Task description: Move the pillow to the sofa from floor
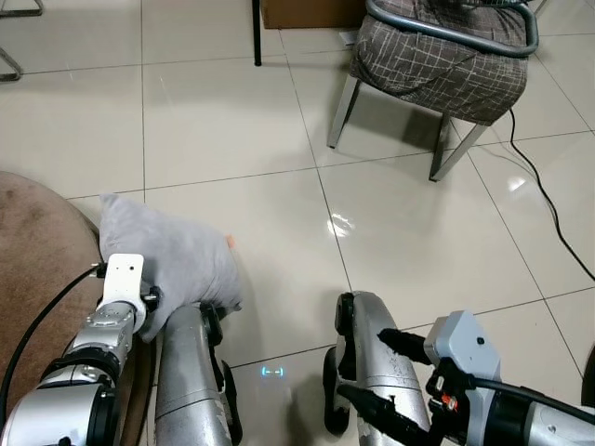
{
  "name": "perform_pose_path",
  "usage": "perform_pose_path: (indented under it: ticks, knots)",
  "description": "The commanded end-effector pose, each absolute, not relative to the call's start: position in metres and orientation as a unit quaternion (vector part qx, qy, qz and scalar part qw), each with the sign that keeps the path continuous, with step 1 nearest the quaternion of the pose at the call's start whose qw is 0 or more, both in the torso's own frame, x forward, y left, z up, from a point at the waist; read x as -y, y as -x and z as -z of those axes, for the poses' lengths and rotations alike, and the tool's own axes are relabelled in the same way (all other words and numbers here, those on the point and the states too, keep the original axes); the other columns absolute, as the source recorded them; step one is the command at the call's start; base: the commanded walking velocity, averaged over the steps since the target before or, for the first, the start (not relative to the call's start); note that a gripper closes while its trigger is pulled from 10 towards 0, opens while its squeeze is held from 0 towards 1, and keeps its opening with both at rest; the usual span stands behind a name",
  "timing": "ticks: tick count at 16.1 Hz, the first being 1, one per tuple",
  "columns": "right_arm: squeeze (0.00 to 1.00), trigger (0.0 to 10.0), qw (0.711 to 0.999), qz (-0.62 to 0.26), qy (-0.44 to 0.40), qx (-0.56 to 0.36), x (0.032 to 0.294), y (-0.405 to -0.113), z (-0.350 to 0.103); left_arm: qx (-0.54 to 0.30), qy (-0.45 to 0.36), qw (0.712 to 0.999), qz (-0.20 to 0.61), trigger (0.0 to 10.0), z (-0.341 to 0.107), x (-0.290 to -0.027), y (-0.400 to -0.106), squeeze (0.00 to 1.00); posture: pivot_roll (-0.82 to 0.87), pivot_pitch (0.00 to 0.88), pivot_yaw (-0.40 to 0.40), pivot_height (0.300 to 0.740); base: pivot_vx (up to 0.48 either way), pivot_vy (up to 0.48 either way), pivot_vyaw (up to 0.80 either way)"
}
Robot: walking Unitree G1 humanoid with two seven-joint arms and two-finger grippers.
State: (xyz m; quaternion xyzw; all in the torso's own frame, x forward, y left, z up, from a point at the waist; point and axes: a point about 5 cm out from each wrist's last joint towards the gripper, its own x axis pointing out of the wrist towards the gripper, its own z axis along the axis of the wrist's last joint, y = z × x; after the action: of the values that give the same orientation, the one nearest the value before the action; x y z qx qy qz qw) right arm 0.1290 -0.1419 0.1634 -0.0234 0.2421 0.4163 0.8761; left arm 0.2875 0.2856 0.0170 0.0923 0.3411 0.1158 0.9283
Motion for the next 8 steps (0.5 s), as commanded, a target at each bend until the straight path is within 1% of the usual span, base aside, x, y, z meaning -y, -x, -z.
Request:
perform_pose_path:
  ticks: [1,8]
  knots:
    - [0.00,10.0,0.875,-0.418,0.028,-0.243,0.1398,-0.1261,-0.1655,-0.379,-0.091,0.914,-0.113,0.0,-0.0022,-0.2875,-0.2717,0.00,-0.20,0.283,-0.079,0.550,0.000,0.000,0.00]
    - [0.00,10.0,0.885,-0.398,0.038,-0.240,0.1448,-0.1347,-0.1675,-0.379,-0.081,0.917,-0.092,0.0,-0.0025,-0.2803,-0.2758,0.00,-0.19,0.285,-0.071,0.550,0.000,0.000,0.00]
